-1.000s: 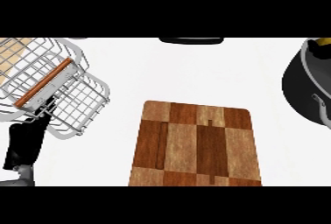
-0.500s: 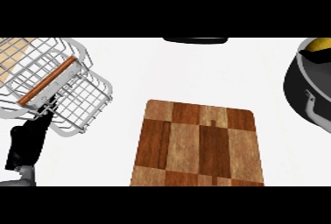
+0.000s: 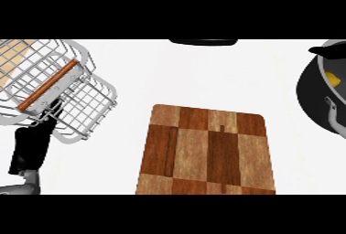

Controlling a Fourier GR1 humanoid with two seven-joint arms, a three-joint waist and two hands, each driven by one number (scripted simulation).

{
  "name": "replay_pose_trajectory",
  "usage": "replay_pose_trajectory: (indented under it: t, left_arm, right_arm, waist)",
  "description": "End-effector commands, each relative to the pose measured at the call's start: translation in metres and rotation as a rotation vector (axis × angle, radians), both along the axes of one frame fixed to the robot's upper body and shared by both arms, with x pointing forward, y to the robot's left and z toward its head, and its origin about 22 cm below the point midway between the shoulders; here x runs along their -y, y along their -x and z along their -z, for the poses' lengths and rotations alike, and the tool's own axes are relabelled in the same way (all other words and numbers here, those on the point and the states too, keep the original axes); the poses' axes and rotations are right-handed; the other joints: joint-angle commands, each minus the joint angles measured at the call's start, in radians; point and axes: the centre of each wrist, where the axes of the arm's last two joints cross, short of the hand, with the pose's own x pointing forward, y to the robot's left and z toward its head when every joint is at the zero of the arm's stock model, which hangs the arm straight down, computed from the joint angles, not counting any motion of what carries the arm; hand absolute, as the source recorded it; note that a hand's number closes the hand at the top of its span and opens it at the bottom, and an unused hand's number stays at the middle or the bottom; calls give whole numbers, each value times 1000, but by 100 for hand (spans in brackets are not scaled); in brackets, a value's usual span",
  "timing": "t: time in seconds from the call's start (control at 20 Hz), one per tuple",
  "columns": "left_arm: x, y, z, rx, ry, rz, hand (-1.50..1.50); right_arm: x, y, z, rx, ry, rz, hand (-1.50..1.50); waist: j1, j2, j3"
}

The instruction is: Pick the lemon from the cutting board and place it in the pot

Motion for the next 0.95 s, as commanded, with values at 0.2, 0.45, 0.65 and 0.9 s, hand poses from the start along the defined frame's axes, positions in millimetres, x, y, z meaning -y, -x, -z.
replay_pose_trajectory:
  t: [0.2, 0.45, 0.65, 0.9]
  left_arm:
    - [-9, 6, 0, -2, -5, -20, 0]
    - [-3, 1, -8, 4, -14, -40, 0]
    - [-28, 22, 0, -12, -14, -39, 0]
    - [-18, 7, 3, -27, -12, -61, 0]
  right_arm:
    - [28, 14, -3, 238, -309, -38, -150]
    - [62, 34, -11, 144, -376, -87, -150]
    - [91, 59, 2, 157, -449, -106, -150]
    - [115, 81, 0, 158, -479, -134, -150]
  waist:
    - [-21, -10, -1]
    - [-29, -12, -2]
    - [-29, -14, -2]
    - [-55, -23, -4]
